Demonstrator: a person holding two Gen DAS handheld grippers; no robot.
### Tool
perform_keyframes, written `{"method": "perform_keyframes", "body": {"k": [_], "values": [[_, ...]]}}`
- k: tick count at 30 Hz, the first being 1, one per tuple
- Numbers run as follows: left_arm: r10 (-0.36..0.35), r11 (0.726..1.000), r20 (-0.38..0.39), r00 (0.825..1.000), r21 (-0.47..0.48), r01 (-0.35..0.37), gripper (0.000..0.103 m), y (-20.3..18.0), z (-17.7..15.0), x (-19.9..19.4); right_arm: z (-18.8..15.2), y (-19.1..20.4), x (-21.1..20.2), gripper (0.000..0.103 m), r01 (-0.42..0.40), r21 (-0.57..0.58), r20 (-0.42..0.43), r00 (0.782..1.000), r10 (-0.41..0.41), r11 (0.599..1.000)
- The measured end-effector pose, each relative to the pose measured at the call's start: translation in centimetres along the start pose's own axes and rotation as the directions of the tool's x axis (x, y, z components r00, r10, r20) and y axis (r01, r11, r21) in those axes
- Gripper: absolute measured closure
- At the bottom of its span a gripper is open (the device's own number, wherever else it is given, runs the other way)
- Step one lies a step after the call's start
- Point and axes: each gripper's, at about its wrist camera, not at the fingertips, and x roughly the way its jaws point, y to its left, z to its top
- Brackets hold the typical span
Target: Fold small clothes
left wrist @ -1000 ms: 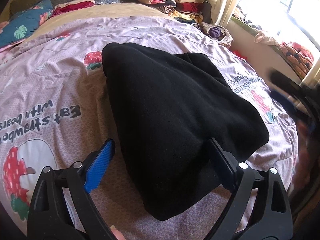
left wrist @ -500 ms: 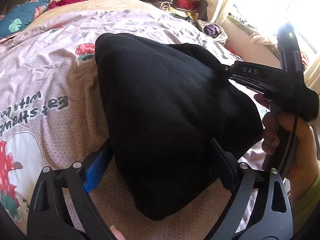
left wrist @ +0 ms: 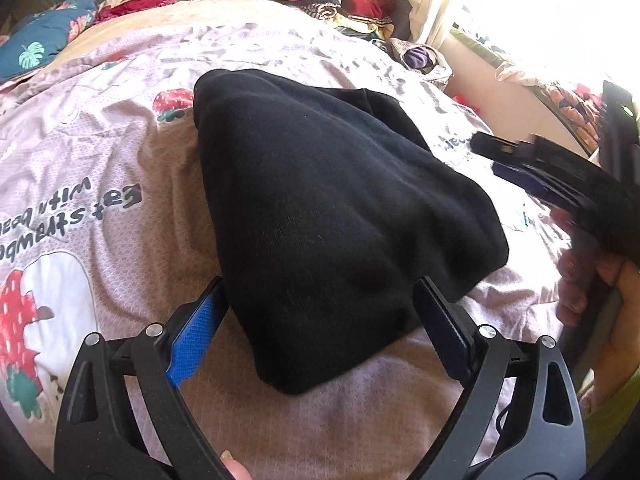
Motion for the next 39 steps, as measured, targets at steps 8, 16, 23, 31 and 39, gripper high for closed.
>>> {"method": "perform_keyframes", "body": {"k": [8,16,23,31,39], "values": [[-0.019,1.0,0.038,0.999,0.023,0.019,0.01,-1.4,-0.4,-3.4,-2.4,1.0,-7.6,0.008,-0.043,-0.026,0.074,0.996,0.045,0.999],[-0.034,0.998,0.11,0.993,0.052,0.028,0.01,-2.6,-1.8,-7.6,-6.2,3.3,-14.5,0.005,-0.096,-0.08,0.149,0.983,0.107,0.992],[-0.028,0.998,0.151,0.988,0.056,0.02,0.009,-2.8,-4.5,-10.0,-10.8,5.1,-17.1,0.005,-0.027,-0.145,0.158,0.986,0.05,0.989],[-0.008,0.997,0.172,0.985,0.071,-0.004,0.009,-2.9,-7.7,-11.1,-14.9,5.1,-16.9,0.005,0.029,-0.139,0.155,0.988,-0.007,0.99],[0.001,0.999,0.159,0.987,0.038,-0.007,0.009,-2.0,-8.7,-11.2,-16.2,5.1,-16.6,0.005,0.073,-0.146,0.152,0.987,-0.05,0.987]]}}
